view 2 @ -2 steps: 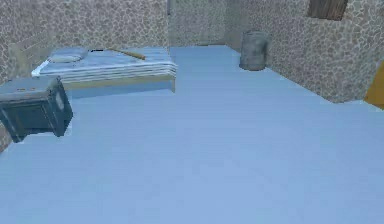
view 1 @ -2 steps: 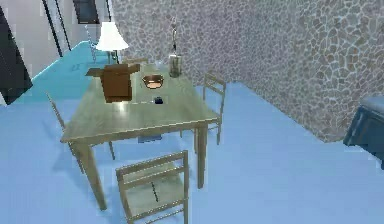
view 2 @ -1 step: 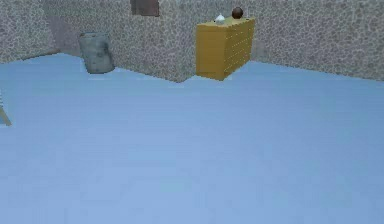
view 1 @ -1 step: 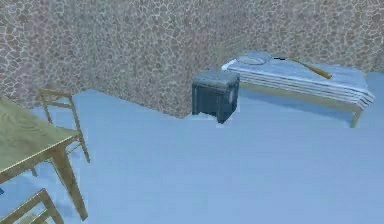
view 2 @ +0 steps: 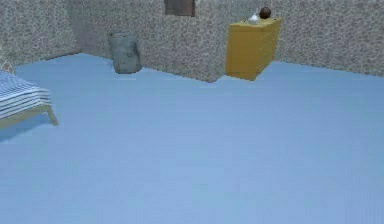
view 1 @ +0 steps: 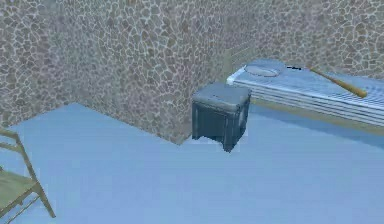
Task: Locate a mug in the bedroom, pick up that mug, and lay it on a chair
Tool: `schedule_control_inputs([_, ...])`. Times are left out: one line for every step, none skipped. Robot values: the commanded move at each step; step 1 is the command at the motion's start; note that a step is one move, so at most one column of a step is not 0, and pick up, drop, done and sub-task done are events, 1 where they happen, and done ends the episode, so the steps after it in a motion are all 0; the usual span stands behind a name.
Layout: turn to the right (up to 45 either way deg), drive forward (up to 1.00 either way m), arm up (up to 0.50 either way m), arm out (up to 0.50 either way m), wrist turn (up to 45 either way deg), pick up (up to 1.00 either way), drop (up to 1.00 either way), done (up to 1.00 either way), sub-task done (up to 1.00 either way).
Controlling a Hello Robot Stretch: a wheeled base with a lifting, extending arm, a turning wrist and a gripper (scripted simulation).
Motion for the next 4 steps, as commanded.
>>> schedule_control_inputs([-21.0,0.00,0.00,0.00,0.0,0.00,0.00,0.00,0.00])
schedule_control_inputs([0.0,1.00,0.00,0.00,0.0,0.00,0.00,0.00,0.00])
schedule_control_inputs([-3.0,0.00,0.00,0.00,0.0,0.00,0.00,0.00,0.00])
schedule_control_inputs([9.0,0.00,0.00,0.00,0.0,0.00,0.00,0.00,0.00])
